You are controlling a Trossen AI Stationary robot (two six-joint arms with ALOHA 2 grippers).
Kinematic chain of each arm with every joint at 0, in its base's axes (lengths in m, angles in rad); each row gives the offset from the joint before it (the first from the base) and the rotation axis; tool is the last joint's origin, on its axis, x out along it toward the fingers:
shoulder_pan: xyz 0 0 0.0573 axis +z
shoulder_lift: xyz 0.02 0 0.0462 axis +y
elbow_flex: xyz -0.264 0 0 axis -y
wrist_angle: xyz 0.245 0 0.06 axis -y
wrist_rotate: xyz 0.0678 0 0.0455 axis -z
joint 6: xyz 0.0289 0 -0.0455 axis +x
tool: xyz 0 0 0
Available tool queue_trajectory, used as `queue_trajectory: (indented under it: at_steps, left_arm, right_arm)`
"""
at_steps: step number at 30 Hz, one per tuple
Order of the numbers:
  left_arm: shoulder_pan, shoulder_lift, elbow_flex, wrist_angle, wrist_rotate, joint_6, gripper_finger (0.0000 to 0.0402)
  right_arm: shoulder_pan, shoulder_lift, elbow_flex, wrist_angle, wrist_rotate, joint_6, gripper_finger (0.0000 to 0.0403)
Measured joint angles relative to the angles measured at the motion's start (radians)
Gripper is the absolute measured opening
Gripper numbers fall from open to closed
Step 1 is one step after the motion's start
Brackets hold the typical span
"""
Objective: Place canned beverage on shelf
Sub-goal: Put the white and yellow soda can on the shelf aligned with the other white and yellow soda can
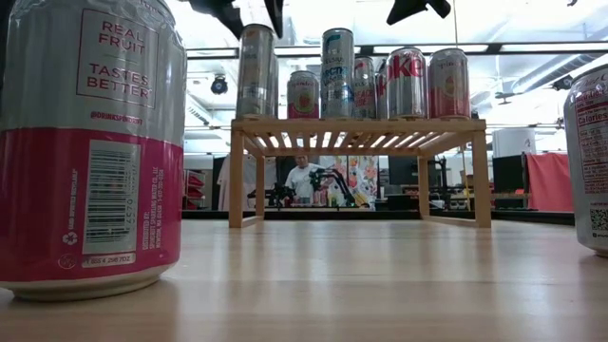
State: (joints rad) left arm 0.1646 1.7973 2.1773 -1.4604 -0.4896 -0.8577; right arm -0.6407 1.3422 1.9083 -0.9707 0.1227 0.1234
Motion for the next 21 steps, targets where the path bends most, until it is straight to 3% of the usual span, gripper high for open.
queue_trajectory:
  at_steps: [14, 21]
  left_arm:
    - [0.004, 0.000, 0.003, 0.021, -0.018, -0.003, 0.0300]
    - [0.003, -0.002, 0.124, -0.015, -0.023, 0.081, 0.0300]
  right_arm:
    - [0.000, 0.000, 0.000, -0.001, 0.000, 0.001, 0.0009]
    - [0.000, 0.000, 0.000, -0.024, 0.000, 0.017, 0.0009]
